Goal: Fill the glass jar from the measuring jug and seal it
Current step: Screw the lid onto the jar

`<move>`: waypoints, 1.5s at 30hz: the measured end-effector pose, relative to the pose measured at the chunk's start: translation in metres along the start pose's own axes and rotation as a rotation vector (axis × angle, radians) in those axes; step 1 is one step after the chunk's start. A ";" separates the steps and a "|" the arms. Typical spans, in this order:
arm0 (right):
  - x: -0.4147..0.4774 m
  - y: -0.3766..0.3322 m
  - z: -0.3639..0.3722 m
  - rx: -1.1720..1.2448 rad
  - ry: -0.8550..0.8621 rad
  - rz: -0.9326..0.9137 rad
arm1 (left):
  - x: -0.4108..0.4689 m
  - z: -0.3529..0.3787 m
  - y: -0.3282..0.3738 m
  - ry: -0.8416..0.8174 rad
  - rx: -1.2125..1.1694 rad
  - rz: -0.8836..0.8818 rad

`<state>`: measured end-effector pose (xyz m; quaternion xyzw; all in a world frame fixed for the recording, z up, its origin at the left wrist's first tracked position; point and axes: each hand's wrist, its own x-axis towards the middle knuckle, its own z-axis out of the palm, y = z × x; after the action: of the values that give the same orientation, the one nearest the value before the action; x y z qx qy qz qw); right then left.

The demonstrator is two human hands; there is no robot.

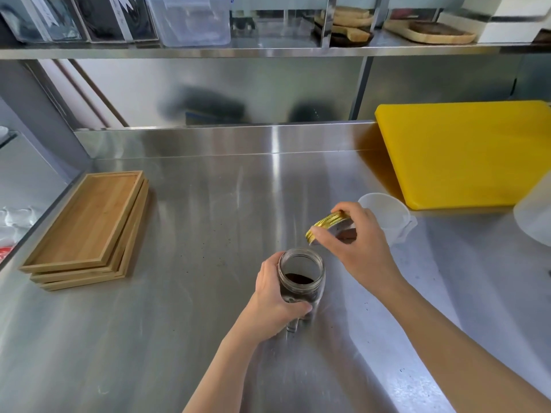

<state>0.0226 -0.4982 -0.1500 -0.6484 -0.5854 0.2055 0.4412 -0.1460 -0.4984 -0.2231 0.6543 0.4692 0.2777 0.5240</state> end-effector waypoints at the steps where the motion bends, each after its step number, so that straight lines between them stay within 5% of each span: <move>1: -0.002 -0.002 0.001 0.067 -0.008 -0.004 | -0.001 0.001 -0.001 0.007 -0.007 0.000; 23: -0.027 0.013 0.012 -0.222 -0.369 -0.207 | -0.004 0.006 -0.006 0.060 -0.056 0.049; 33: -0.007 -0.012 0.020 -0.698 -0.550 -0.246 | -0.007 0.007 -0.003 0.087 -0.004 0.071; 45: 0.015 -0.030 -0.002 -0.531 -0.872 -0.201 | -0.011 0.004 -0.001 0.073 0.102 0.059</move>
<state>0.0103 -0.4869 -0.1208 -0.5326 -0.8061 0.2577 -0.0058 -0.1473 -0.5102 -0.2236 0.6831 0.4822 0.2924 0.4642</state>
